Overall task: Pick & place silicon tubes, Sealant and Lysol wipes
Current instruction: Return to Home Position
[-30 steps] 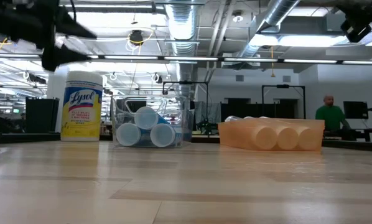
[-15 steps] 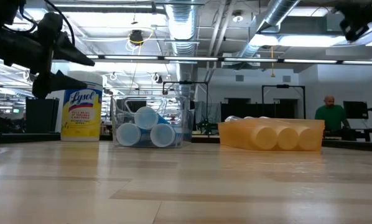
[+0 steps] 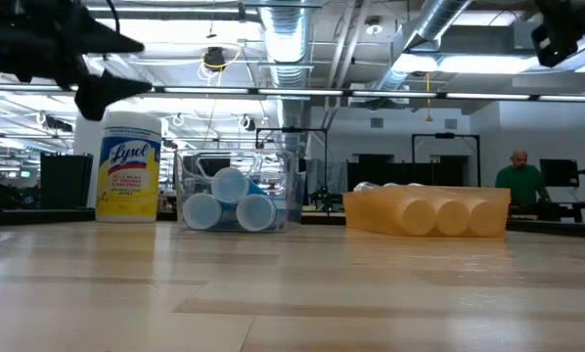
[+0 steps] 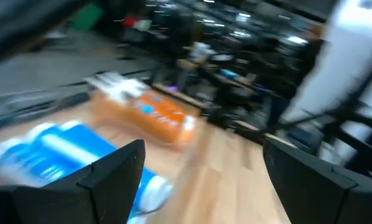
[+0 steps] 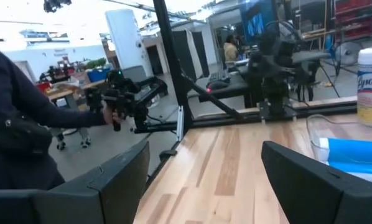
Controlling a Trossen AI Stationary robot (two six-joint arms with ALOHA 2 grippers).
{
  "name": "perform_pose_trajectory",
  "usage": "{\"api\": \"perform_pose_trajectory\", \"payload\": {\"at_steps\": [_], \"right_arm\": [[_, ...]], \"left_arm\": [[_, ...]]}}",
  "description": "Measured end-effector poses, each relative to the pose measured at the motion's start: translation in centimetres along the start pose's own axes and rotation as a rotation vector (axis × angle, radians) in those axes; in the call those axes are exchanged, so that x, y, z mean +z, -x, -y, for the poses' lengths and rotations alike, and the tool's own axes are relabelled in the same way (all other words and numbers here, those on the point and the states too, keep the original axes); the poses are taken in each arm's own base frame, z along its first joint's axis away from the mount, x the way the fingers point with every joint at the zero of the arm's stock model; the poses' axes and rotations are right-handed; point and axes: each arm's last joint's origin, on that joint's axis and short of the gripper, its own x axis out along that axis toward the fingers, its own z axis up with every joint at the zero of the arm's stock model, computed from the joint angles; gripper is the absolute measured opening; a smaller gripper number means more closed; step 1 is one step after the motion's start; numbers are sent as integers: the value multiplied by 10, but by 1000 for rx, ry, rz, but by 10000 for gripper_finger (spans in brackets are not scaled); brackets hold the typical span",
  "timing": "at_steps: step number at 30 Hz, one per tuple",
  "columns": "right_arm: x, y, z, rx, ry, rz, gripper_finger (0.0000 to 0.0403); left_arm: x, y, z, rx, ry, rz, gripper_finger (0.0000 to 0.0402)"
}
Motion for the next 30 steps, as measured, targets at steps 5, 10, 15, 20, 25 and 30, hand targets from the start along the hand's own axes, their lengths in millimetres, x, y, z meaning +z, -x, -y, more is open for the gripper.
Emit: {"api": "perform_pose_trajectory", "payload": {"at_steps": [5,10,15,20,25,30], "right_arm": [[-11,-6,0,6,-18,14,302],[-36,-16,0,43,-30,34,302],[-51,-21,1,63,-43,22,302],[-62,-23,2,61,-40,13,302],[-67,-25,3,58,-26,37,302],[-69,-25,5,65,6,22,302]], "left_arm": [[-4,0,2,-110,-52,-72,319],[-7,-1,2,-99,-71,-100,319],[-9,-1,0,-89,-73,-89,319],[-28,-4,-6,-94,-58,-53,319],[-31,-4,-7,-87,-60,-79,319],[-30,-4,-7,-85,-67,-72,319]]}}
